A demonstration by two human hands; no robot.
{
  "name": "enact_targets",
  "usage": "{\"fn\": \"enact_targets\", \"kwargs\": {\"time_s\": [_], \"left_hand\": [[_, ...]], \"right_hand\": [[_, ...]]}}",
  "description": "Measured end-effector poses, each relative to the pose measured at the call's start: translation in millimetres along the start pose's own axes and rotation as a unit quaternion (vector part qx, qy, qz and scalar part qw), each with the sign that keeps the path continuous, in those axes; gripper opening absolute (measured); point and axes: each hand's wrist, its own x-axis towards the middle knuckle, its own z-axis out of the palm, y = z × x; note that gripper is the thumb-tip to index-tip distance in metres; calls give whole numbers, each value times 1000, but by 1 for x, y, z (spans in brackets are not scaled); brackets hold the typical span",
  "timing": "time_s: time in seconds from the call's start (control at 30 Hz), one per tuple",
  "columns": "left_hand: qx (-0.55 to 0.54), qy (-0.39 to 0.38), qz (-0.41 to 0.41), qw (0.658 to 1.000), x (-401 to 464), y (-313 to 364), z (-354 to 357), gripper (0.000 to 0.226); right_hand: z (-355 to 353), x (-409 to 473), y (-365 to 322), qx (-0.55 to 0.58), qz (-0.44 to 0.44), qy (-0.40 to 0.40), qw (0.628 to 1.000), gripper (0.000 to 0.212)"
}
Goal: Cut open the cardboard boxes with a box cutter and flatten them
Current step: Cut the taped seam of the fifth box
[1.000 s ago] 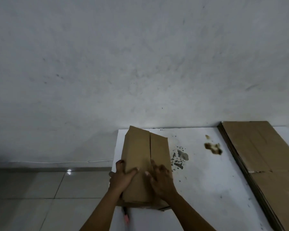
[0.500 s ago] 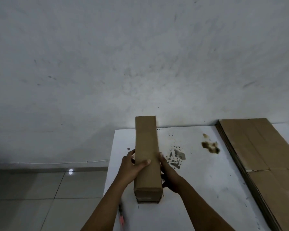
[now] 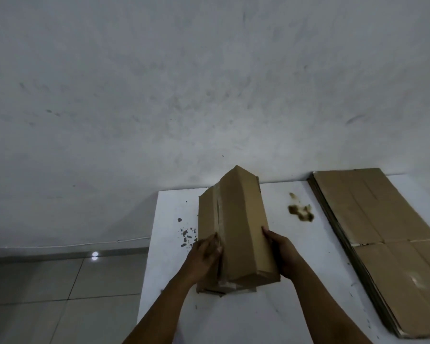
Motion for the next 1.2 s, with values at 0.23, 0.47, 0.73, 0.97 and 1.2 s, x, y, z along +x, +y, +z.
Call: {"fn": "enact_targets", "kwargs": {"time_s": [0.23,0.47,0.73,0.97,1.2], "left_hand": [[168,36,34,985,-3,-18,14,79],[83,86,34,992,3,-31,30,71],[123,126,3,984,4,-41,29,75],[-37,169,18,985,-16,-63,12,54],[93,159,-280,942,-76,-120,12,65]], "right_hand": [[-25,20,5,-263,-44,238,934,43],[-26,20,2,-221,107,86,965,83],[-13,52,35,-396,-3,192,898,98],[10,58,75,-684,-184,203,676,58],[10,63,77,-681,-194,223,670,55]]}}
